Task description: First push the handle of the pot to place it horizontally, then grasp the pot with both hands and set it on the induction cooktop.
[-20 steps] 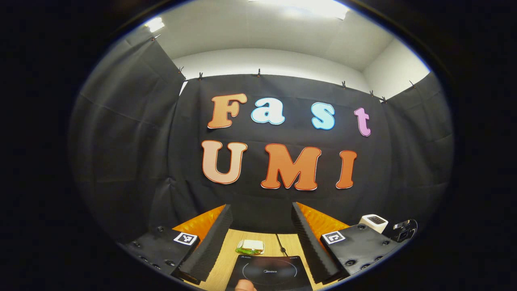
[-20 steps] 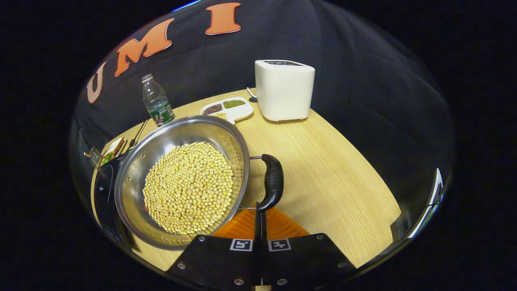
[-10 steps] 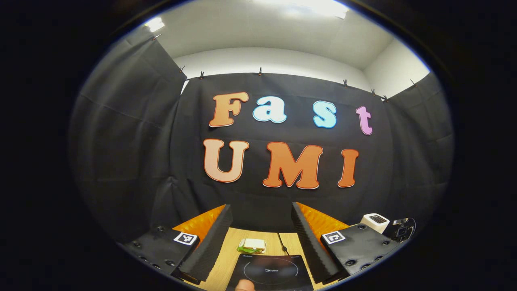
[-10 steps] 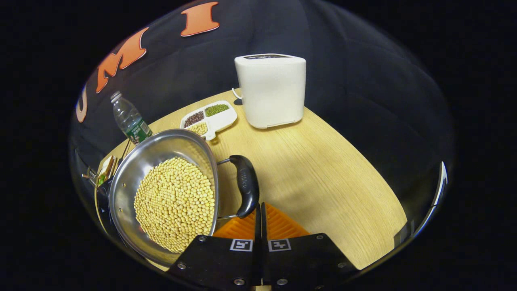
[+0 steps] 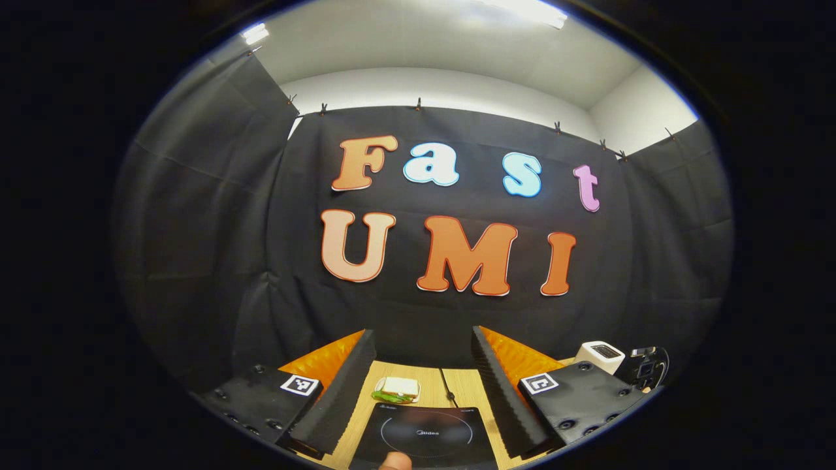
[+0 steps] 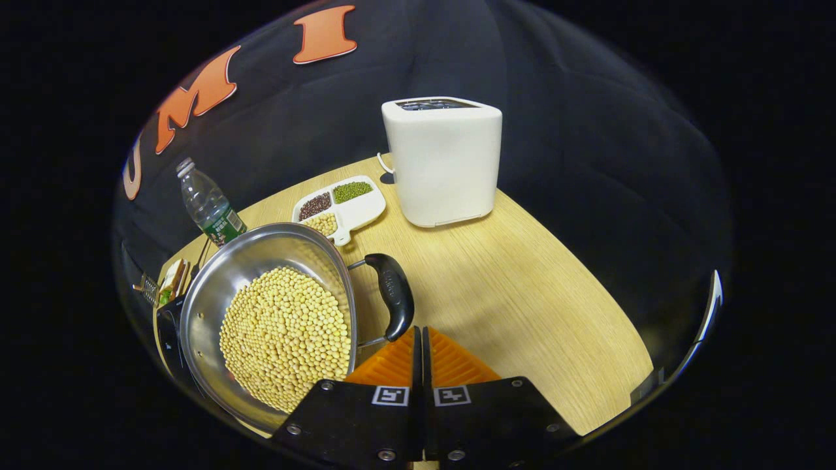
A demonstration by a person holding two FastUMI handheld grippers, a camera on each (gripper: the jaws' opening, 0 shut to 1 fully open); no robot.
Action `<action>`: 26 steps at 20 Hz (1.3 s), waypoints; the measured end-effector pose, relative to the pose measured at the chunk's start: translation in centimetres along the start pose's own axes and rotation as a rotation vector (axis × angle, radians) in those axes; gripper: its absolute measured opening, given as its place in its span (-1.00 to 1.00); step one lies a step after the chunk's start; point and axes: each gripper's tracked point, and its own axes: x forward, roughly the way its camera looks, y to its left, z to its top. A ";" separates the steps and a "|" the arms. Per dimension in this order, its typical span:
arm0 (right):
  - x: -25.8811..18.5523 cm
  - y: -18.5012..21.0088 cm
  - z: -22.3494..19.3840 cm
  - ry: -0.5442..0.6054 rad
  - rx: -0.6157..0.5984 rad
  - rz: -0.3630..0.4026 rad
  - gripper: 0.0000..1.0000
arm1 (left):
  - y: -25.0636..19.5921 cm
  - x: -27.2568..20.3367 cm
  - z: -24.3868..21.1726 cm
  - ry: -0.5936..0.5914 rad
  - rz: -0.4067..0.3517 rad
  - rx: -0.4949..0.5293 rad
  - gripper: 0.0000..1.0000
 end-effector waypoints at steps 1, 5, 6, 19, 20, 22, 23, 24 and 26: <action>-0.5 -0.2 0.3 -0.017 -0.003 -0.002 -1.00 | -0.7 0.4 -0.9 0.017 -0.014 -0.008 0.97; -3.2 -1.1 1.6 -0.082 0.002 0.007 -1.00 | -2.8 1.8 -3.1 0.017 -0.051 -0.033 0.97; -3.8 -1.0 2.1 -0.098 0.009 0.020 -1.00 | -3.4 2.3 -3.9 0.020 -0.054 -0.035 0.97; -8.1 1.3 6.5 -0.371 -0.158 0.069 0.67 | -14.2 8.0 -17.5 0.068 -0.174 -0.003 0.96; -7.8 1.4 6.5 -0.374 -0.174 0.062 0.80 | -15.2 8.4 -18.8 0.081 -0.186 0.003 0.97; -6.9 1.5 6.6 -0.374 -0.196 0.047 0.88 | -17.1 9.2 -21.3 0.114 -0.213 0.012 0.97; -6.3 1.8 6.6 -0.369 -0.198 0.049 0.89 | -17.9 9.6 -22.7 0.140 -0.221 0.021 0.95; -5.7 2.1 6.4 -0.358 -0.194 0.057 0.89 | -18.7 10.1 -24.1 0.167 -0.230 0.024 0.94; -4.4 2.5 6.1 -0.334 -0.189 0.072 0.89 | -20.1 11.2 -27.0 0.227 -0.250 0.034 0.94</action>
